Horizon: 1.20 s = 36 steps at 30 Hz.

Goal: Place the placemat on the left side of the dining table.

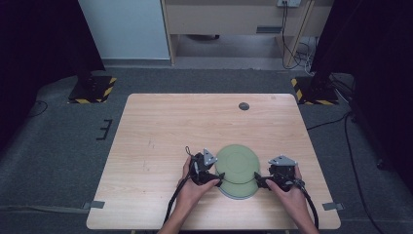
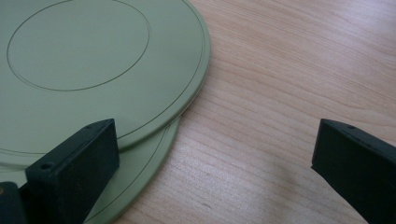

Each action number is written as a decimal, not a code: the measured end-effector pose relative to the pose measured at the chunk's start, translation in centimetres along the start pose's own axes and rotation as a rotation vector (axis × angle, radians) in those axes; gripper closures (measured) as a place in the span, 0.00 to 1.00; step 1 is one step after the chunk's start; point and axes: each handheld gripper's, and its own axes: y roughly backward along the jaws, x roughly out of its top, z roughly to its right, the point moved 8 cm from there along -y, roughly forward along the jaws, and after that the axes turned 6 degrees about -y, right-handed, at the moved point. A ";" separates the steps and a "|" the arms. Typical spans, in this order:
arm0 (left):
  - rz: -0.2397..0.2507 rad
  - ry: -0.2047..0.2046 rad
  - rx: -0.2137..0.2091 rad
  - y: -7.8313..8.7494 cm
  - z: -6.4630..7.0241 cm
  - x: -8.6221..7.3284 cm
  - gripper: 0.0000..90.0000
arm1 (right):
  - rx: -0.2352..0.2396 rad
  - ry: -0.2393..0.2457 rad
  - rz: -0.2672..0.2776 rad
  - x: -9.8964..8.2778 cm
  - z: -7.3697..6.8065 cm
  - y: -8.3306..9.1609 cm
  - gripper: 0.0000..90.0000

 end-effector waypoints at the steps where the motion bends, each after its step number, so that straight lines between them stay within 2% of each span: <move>1: 0.001 0.003 -0.003 0.0 -0.1 0.0 0.06 | -0.001 -0.001 0.003 0.0 0.0 0.0 0.01; 5: 0.019 0.002 -0.003 0.1 -0.1 0.4 0.09 | -0.001 -0.005 0.005 0.0 0.0 0.0 0.03; 11: 0.026 0.005 -0.015 0.2 -0.2 2.0 0.10 | 0.016 -0.001 0.026 0.2 -0.5 0.6 0.05; 17: -0.009 0.035 -0.060 -1.7 -0.4 3.2 0.09 | 0.033 -0.013 0.015 0.2 -0.6 0.2 0.04; 23: -0.048 0.045 -0.083 -3.1 -0.4 3.5 0.08 | 0.040 -0.013 0.012 0.1 -0.5 0.1 0.03; 25: -0.052 0.072 -0.103 -3.4 -0.5 3.5 0.07 | 0.040 -0.012 0.012 0.2 -0.5 0.1 0.03; 28: -0.073 0.082 -0.119 -3.9 -0.5 3.2 0.06 | 0.040 -0.012 0.012 0.2 -0.5 0.1 0.03; 30: -0.070 0.125 -0.148 -4.1 -0.6 3.1 0.05 | 0.041 -0.014 0.011 0.2 -0.5 0.0 0.03; 32: -0.068 0.141 -0.161 -4.2 -0.6 3.1 0.05 | 0.043 -0.015 0.010 0.2 -0.5 0.0 0.03; 36: -0.064 0.142 -0.163 -4.3 -0.5 3.2 0.05 | 0.043 -0.017 0.012 0.2 -0.5 0.0 0.03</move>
